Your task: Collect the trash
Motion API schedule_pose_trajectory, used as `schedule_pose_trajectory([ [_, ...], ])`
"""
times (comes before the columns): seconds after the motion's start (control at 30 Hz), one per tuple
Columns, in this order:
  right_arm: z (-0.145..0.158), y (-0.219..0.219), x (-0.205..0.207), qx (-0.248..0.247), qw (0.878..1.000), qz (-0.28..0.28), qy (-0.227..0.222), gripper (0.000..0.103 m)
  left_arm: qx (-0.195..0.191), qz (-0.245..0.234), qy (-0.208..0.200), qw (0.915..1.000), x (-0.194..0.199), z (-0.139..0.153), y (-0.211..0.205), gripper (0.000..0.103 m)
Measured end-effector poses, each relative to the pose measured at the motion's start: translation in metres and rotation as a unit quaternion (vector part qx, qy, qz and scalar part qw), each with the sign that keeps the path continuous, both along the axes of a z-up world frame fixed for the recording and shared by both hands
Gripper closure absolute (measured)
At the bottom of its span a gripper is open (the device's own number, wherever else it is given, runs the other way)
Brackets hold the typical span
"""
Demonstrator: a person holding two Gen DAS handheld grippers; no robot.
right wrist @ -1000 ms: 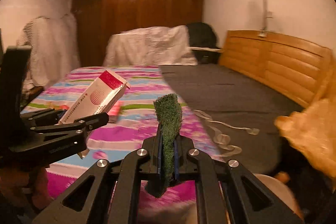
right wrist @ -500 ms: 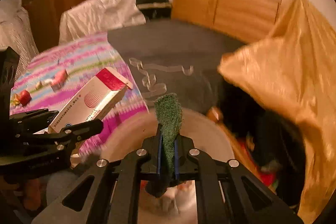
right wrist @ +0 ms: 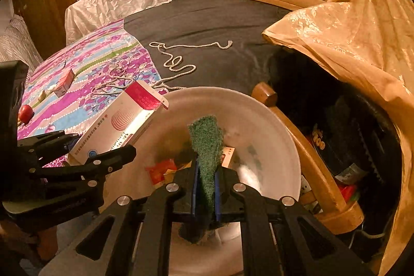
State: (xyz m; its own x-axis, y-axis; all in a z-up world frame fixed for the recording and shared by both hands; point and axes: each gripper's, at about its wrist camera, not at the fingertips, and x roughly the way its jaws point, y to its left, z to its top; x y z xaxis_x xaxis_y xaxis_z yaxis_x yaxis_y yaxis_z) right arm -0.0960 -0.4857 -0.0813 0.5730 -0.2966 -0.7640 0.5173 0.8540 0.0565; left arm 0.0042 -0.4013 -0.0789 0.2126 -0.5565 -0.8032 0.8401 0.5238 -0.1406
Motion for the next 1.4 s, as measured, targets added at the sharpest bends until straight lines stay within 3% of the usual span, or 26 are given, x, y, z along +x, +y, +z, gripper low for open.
schedule_pose_trajectory([
  [0.2, 0.009, -0.003, 0.004, 0.0, 1.0, -0.001, 0.002, 0.093, -0.001, 0.001, -0.008, 1.0, -0.001, 0.001, -0.002, 0.059],
  [0.33, 0.012, -0.002, 0.001, -0.002, 1.0, -0.002, -0.003, 0.088, 0.0, 0.002, -0.013, 0.9999, -0.001, 0.002, -0.001, 0.053],
  [0.37, 0.013, -0.002, 0.001, -0.001, 1.0, -0.001, -0.005, 0.079, 0.001, 0.005, -0.018, 0.9998, -0.001, 0.003, -0.001, 0.051],
  [0.4, 0.014, -0.003, 0.001, -0.002, 1.0, -0.003, -0.006, 0.054, 0.001, 0.007, -0.021, 0.9998, 0.0, 0.003, 0.0, 0.05],
  [0.43, 0.014, -0.003, -0.001, -0.001, 1.0, -0.005, -0.008, 0.016, 0.004, 0.011, -0.026, 0.9996, 0.0, 0.003, 0.001, 0.041],
  [0.47, 0.015, -0.004, -0.004, -0.001, 1.0, -0.011, -0.015, 0.009, 0.005, 0.017, -0.036, 0.9992, 0.0, 0.005, 0.002, 0.033],
  [0.53, 0.022, -0.005, -0.015, -0.016, 0.999, -0.028, -0.029, 0.007, -0.003, 0.024, -0.04, 0.9989, 0.002, 0.01, 0.008, 0.02],
  [0.6, 0.029, -0.004, -0.027, -0.013, 0.998, -0.036, -0.047, 0.005, -0.019, 0.041, -0.055, 0.9974, 0.005, 0.02, 0.018, 0.017],
  [0.67, 0.047, 0.008, -0.044, -0.037, 0.996, -0.035, -0.079, 0.005, -0.039, 0.056, -0.085, 0.994, 0.004, 0.037, 0.032, 0.006],
  [0.87, 0.097, 0.071, -0.098, -0.137, 0.978, -0.033, -0.155, 0.005, -0.09, 0.108, -0.173, 0.9748, -0.017, 0.088, 0.086, 0.005],
  [0.97, 0.104, 0.099, -0.118, -0.152, 0.973, -0.051, -0.166, 0.005, -0.099, 0.098, -0.16, 0.9771, -0.03, 0.092, 0.107, 0.005],
  [1.13, 0.095, 0.13, -0.137, -0.157, 0.975, -0.042, -0.151, 0.005, -0.085, 0.074, -0.171, 0.9788, -0.062, 0.077, 0.114, 0.005],
  [1.2, 0.093, 0.138, -0.143, -0.174, 0.972, -0.048, -0.147, 0.005, -0.08, 0.069, -0.167, 0.9803, -0.071, 0.073, 0.113, 0.005],
  [1.4, 0.087, 0.135, -0.159, -0.168, 0.972, -0.06, -0.155, 0.005, -0.083, 0.06, -0.179, 0.9785, -0.088, 0.077, 0.114, 0.005],
])
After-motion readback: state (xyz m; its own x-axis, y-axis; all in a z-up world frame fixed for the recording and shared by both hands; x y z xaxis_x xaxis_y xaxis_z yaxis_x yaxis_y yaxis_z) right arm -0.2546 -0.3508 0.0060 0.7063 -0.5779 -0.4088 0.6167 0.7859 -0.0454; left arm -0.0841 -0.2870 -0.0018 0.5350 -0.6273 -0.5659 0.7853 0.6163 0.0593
